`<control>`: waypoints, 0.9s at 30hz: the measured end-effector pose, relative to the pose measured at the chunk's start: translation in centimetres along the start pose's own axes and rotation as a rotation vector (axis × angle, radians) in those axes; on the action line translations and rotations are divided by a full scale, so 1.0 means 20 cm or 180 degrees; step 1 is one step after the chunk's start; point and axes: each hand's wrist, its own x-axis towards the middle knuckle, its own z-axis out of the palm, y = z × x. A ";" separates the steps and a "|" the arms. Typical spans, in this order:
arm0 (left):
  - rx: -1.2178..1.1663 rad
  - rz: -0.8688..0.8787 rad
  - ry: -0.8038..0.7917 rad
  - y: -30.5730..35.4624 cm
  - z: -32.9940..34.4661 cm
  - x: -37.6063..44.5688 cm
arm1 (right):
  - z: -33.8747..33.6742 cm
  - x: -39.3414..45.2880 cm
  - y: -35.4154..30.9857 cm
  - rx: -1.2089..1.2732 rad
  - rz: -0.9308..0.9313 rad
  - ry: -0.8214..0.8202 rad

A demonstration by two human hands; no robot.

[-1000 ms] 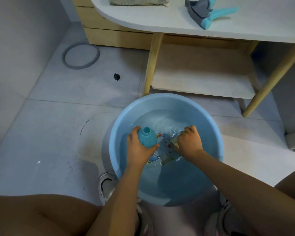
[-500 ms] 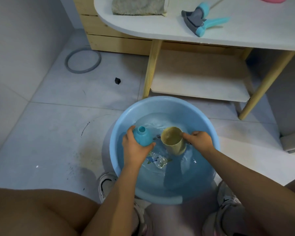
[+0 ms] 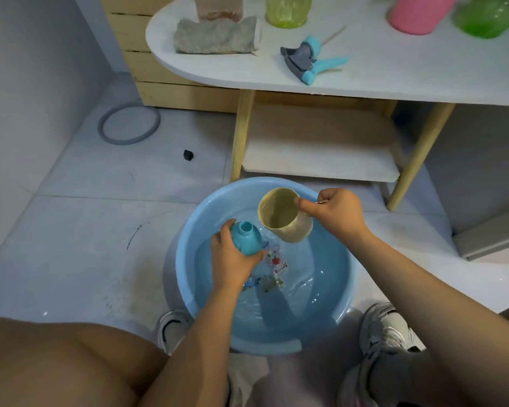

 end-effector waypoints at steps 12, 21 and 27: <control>0.0091 0.0049 -0.0118 0.01 0.04 0.00 | -0.03 -0.06 -0.13 -0.0986 -0.1103 0.0404; 0.0106 0.0001 -0.0151 -0.01 0.05 0.00 | -0.03 -0.04 -0.13 -0.1148 -0.1281 0.0537; 0.0106 -0.0010 -0.0148 -0.01 0.05 0.01 | -0.02 -0.04 -0.15 -0.1136 -0.1380 0.0665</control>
